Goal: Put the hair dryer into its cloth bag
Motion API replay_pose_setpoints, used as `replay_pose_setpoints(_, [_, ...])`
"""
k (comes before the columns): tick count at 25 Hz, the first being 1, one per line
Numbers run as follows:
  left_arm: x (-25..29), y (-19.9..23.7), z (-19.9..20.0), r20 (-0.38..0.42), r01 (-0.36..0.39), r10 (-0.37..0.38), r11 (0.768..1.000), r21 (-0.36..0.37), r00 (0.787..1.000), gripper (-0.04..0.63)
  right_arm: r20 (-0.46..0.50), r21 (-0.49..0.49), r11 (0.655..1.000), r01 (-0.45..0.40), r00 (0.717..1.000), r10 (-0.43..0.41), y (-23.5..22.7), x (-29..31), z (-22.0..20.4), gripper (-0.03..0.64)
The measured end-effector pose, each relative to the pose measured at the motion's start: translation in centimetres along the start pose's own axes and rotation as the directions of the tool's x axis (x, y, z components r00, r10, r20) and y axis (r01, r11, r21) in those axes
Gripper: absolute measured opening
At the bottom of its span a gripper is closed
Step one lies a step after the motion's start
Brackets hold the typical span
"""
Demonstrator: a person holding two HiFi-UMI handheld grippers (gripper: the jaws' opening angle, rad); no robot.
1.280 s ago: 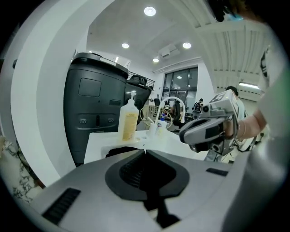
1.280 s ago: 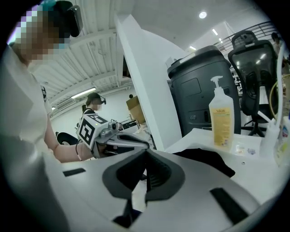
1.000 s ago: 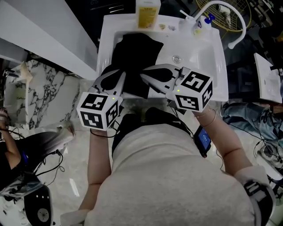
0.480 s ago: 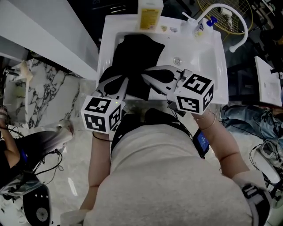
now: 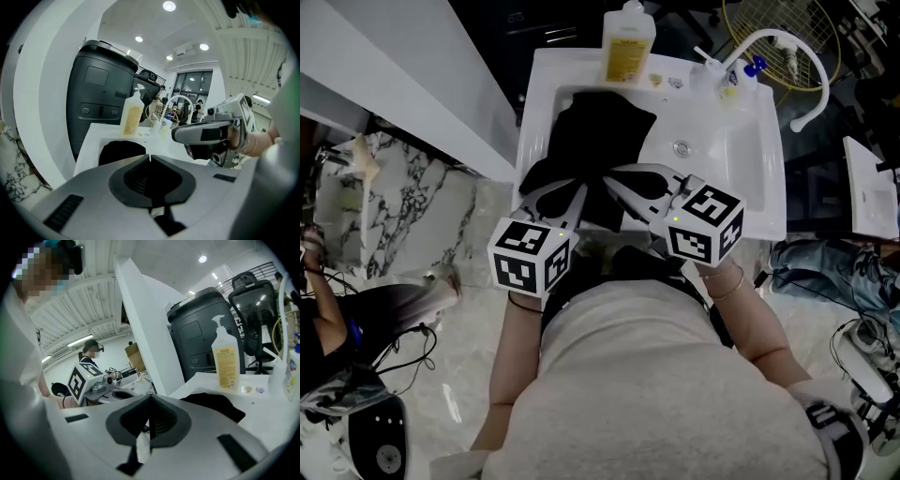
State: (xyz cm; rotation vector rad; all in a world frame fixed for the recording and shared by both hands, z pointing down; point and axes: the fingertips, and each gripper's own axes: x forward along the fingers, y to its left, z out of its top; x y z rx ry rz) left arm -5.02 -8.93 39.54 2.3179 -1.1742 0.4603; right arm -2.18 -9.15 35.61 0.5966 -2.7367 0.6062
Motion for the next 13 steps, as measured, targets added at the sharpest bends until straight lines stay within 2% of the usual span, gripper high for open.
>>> replay_pose_setpoints(7, [-0.61,0.6,0.46,-0.004,-0.027,0.027,0.999,-0.035,1.0,0.015,0.04,0.044,0.998,0.034,0.999,-0.036,-0.73,-0.39,0.51,-0.002])
replay_pose_setpoints(13, [-0.88,0.11,-0.28,-0.052,-0.026,0.026,1.0,0.002,0.998,0.015,0.041,0.064,0.997,0.049,0.998,-0.051,-0.64,-0.66,-0.4,-0.002])
